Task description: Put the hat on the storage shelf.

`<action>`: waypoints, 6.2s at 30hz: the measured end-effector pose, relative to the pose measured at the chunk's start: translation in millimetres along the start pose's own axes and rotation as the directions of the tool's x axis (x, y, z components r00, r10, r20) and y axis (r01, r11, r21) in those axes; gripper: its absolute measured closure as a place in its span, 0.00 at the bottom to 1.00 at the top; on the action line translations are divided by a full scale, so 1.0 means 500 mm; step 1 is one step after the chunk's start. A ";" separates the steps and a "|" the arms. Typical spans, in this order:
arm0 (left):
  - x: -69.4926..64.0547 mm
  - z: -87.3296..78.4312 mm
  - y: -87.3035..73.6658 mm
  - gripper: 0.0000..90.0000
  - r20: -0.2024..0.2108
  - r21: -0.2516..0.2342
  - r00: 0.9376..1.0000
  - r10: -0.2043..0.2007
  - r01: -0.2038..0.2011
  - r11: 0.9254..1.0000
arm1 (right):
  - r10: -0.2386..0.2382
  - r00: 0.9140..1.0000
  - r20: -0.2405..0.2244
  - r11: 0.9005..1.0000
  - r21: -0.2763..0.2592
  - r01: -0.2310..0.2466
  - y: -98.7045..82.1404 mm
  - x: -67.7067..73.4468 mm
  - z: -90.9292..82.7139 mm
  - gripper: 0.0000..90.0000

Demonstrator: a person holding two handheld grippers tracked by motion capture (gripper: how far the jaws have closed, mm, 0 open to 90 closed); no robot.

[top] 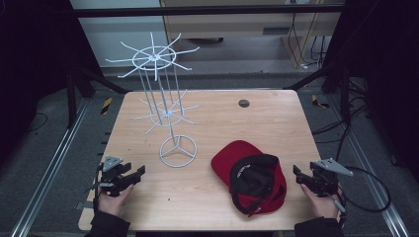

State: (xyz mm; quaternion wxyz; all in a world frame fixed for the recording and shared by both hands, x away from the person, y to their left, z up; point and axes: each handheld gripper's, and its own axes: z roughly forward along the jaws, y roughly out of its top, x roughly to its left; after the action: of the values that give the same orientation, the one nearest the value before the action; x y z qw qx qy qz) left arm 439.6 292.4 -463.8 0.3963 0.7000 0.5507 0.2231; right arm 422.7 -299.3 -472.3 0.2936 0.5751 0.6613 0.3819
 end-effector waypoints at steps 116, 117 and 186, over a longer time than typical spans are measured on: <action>-0.400 0.142 0.084 0.63 0.349 0.036 0.905 0.243 -0.272 0.962 | -0.270 0.883 -0.383 0.963 -0.124 0.241 0.103 0.181 -0.046 0.90; -0.400 0.139 0.086 0.63 0.358 0.025 0.903 0.238 -0.264 0.964 | -0.275 0.883 -0.381 0.961 -0.133 0.242 0.108 0.182 -0.047 0.90; -0.565 0.106 0.088 0.97 0.643 -0.061 0.705 0.299 -0.342 0.938 | -0.329 0.867 -0.375 0.944 -0.152 0.292 0.168 0.247 -0.046 0.87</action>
State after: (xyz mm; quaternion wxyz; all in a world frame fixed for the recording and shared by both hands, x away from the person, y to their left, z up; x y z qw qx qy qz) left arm 422.1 4.6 -424.5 0.4937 0.8303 0.2579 0.0175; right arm 427.9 -177.4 -382.9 0.2372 0.3581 0.7727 0.4674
